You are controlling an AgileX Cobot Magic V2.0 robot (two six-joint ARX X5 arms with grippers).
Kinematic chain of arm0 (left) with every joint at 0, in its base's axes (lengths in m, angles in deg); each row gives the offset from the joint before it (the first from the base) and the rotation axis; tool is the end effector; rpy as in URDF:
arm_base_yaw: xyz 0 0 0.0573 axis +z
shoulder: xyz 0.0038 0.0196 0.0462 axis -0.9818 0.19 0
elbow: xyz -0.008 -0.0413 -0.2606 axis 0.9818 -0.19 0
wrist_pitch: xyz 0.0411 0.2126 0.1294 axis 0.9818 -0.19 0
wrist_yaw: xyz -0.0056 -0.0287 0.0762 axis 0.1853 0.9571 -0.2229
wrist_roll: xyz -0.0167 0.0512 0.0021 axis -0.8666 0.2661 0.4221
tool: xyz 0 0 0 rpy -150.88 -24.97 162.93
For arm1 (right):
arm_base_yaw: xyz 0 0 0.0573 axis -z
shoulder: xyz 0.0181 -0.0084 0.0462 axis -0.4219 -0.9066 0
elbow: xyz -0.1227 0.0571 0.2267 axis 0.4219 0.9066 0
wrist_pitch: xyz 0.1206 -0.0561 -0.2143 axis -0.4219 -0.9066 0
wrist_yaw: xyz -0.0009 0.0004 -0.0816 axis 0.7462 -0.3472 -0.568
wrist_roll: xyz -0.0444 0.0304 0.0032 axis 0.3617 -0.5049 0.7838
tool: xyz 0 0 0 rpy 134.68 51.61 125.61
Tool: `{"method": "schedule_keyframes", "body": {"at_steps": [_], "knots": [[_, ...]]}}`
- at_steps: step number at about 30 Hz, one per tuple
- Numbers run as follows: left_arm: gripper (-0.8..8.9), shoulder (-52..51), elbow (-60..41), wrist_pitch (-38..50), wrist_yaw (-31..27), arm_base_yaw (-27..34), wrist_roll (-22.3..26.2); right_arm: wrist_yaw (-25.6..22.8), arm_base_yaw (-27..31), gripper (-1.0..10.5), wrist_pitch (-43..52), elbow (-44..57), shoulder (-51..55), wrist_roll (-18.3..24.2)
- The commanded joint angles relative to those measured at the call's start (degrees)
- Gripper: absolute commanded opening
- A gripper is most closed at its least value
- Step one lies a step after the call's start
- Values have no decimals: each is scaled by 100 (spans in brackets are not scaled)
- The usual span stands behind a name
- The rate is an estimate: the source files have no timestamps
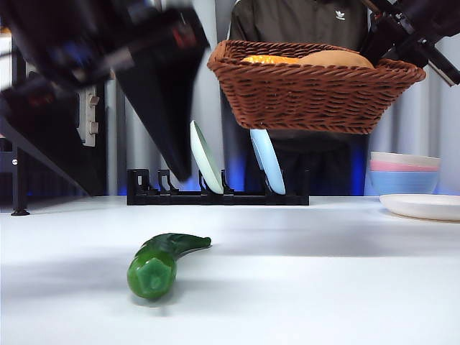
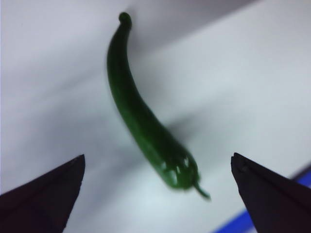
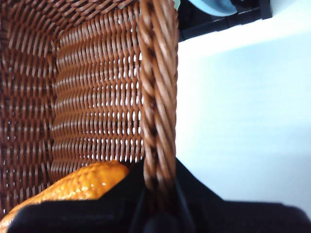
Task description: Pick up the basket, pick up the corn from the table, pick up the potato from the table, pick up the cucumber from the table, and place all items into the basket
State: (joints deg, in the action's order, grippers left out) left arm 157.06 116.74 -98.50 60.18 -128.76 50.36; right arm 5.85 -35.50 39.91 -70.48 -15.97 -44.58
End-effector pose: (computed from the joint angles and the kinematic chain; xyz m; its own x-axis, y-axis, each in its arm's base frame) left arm 0.1645 -0.1907 0.2333 0.3611 -0.3138 -0.8782 0.4322 0.8907 -0.1405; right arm 0.2784 0.0636 0.2952 0.7053 0.5388 -0.4607 -0.2732 0.8063 0.5246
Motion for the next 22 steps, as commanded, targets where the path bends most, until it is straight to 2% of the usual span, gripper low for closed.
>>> {"method": "schedule_keyframes", "body": {"at_steps": [1,6,13,15,20,22], "knots": [[501,376,-39,251,20,142,-68,44,52,-16,77,-79,52,-33],[501,986,-39,621,286,387,33,48,81,-16,46,-79,52,-33],[489,1534,-39,861,291,538,96,46,81,-15,48,-79,52,-33],[387,1598,-39,874,284,546,103,46,81,-15,48,-79,52,-33],[-5,1624,-39,822,313,538,389,46,81,-15,44,-79,52,-33],[-8,1622,-39,741,315,533,409,46,79,-15,35,-79,52,-33]]}}
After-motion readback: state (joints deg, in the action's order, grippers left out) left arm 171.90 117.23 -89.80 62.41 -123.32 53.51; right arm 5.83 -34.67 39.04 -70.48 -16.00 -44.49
